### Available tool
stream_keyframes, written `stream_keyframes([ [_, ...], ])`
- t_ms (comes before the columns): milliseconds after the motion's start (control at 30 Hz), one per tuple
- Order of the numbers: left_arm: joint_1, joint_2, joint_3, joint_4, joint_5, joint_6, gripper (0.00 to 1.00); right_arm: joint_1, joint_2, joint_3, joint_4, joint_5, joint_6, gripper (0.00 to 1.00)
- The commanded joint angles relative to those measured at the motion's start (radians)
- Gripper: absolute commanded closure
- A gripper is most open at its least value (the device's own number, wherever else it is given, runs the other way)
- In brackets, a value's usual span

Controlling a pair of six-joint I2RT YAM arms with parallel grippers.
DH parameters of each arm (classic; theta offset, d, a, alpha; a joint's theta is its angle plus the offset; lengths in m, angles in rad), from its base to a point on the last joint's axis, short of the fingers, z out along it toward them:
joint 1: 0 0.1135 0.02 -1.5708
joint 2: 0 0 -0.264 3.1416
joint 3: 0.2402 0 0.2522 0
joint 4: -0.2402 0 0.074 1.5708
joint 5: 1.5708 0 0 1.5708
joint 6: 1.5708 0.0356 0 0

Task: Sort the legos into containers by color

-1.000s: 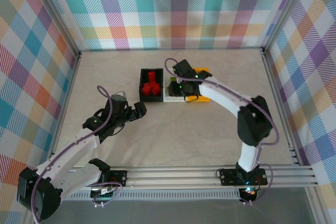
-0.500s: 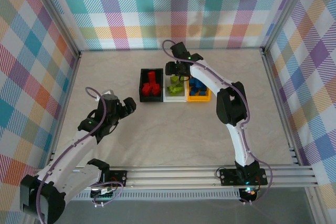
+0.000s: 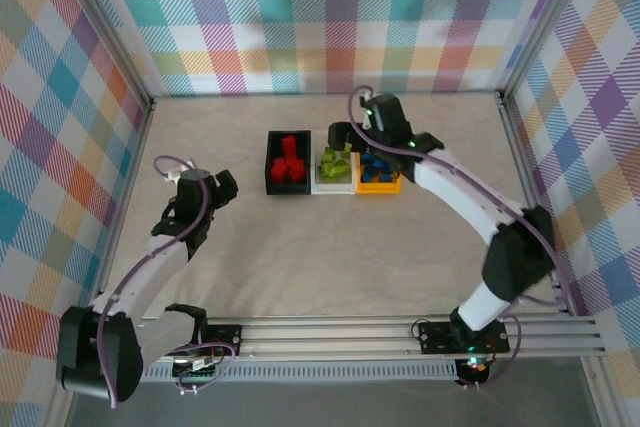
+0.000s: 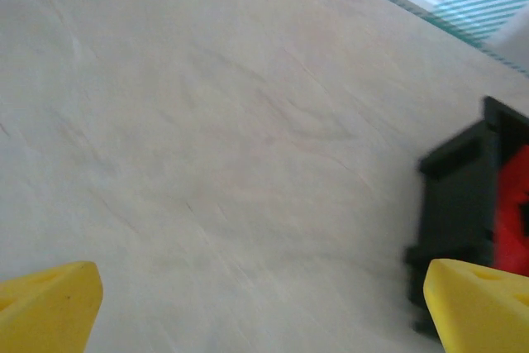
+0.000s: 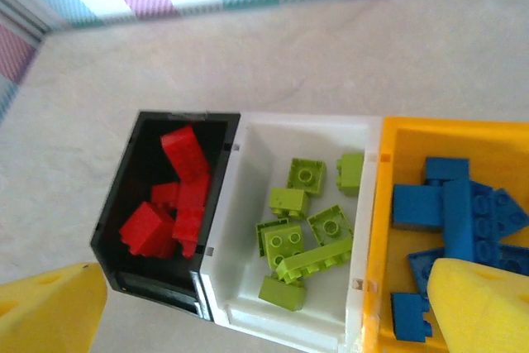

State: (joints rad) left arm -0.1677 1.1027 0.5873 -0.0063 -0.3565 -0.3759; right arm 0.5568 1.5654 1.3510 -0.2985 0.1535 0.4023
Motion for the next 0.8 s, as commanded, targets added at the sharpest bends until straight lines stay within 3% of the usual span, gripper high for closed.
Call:
stream_keyframes([
  [0, 0.022, 0.122, -0.014, 0.241, -0.121, 0.272, 0.0, 0.003, -0.08, -0.122, 0.092, 0.079, 0.002, 0.0],
  [100, 0.06, 0.226, -0.031, 0.346, -0.059, 0.362, 0.0, -0.002, -0.15, -0.174, 0.05, 0.107, -0.025, 0.0],
  [233, 0.133, 0.314, -0.107, 0.584, 0.133, 0.311, 0.0, -0.017, -0.242, -0.243, 0.023, 0.139, -0.047, 0.0],
  [400, 0.131, 0.406, -0.143, 0.729, 0.249, 0.354, 0.0, -0.103, -0.362, -0.361, 0.05, 0.113, -0.024, 0.0],
  [467, 0.132, 0.465, -0.197, 0.894, 0.314, 0.381, 0.0, -0.137, -0.397, -0.401, 0.073, 0.104, -0.023, 0.0],
  [533, 0.131, 0.457, -0.172, 0.812, 0.309, 0.382, 0.0, -0.172, -0.429, -0.456, 0.117, 0.074, -0.018, 0.0],
  [633, 0.131, 0.464, -0.18, 0.843, 0.311, 0.385, 0.0, -0.221, -0.462, -0.539, 0.22, 0.033, -0.065, 0.0],
  [767, 0.109, 0.459, -0.188, 0.848, 0.222, 0.376, 0.0, -0.271, -0.447, -0.639, 0.362, 0.166, -0.197, 0.0],
])
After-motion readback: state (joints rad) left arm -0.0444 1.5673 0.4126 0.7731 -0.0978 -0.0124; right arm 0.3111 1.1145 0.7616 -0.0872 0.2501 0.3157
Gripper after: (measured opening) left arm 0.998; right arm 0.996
